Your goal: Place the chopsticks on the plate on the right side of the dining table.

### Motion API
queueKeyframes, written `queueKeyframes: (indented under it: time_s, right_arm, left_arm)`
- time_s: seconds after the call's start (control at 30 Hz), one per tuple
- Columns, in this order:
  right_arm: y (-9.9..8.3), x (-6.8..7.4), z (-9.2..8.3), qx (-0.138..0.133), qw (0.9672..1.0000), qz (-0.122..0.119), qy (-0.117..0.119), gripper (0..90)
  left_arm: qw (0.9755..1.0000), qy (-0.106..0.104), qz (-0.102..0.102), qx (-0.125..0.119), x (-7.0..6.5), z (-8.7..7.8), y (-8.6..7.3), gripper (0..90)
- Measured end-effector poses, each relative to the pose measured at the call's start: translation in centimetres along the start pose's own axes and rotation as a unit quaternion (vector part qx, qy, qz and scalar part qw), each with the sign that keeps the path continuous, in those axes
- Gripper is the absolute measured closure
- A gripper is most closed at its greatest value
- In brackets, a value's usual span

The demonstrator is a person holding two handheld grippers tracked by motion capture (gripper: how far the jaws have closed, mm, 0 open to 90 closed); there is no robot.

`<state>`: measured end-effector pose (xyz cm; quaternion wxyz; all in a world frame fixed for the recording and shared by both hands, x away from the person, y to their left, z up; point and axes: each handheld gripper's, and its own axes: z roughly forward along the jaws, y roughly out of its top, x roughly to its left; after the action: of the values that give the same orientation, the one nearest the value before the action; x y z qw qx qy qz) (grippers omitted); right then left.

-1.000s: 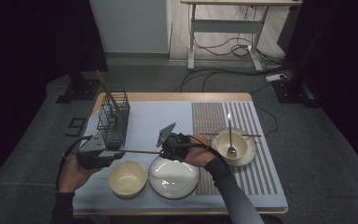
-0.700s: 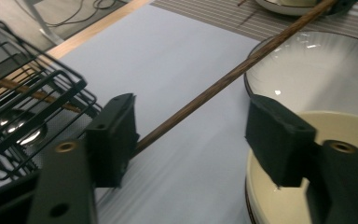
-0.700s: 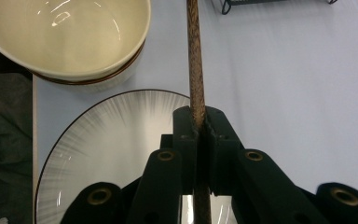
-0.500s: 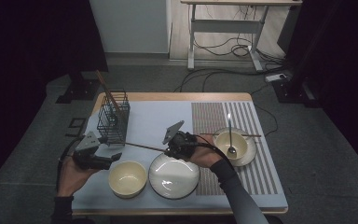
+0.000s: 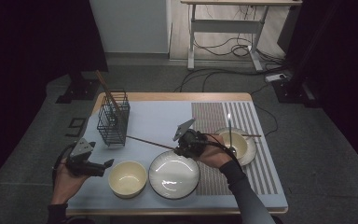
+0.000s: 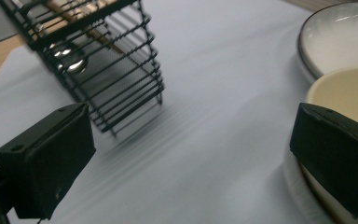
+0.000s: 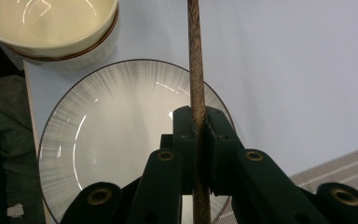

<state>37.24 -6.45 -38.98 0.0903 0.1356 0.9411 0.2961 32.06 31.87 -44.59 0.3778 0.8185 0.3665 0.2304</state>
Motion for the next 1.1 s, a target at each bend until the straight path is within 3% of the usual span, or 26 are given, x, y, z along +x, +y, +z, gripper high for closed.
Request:
queueKeyframes:
  time_s: [0.17, 0.57, 0.9, 1.03, 1.1]
  right_arm:
    - [-0.7, -0.3, -1.0, -0.003, 0.9999, 0.013, -0.006, 84.0]
    - [-3.0, -1.3, -2.8, -0.003, 0.9981, 0.048, -0.037, 84.0]
    - [-4.9, -2.2, -4.4, -0.003, 0.995, 0.077, -0.063, 84.0]
    - [-5.6, -2.5, -5.0, 0.0, 0.9936, 0.087, -0.072, 84.0]
    - [-6.0, -2.6, -5.3, 0.0, 0.9928, 0.092, -0.077, 84.0]
  left_arm:
    - [0.9998, 0.017, -0.012, 0.005, 0.3, 0.2, -1.6, 0.0]
    - [0.9981, 0.017, -0.027, 0.052, -0.3, 2.0, -5.2, 0.0]
    - [0.9951, 0.005, -0.031, 0.094, -1.0, 3.3, -6.2, 0.0]
    - [0.9931, 0.005, -0.022, 0.115, -1.3, 4.0, -6.4, 0.0]
    - [0.9929, 0.003, -0.03, 0.115, -1.2, 4.1, -6.4, 0.0]
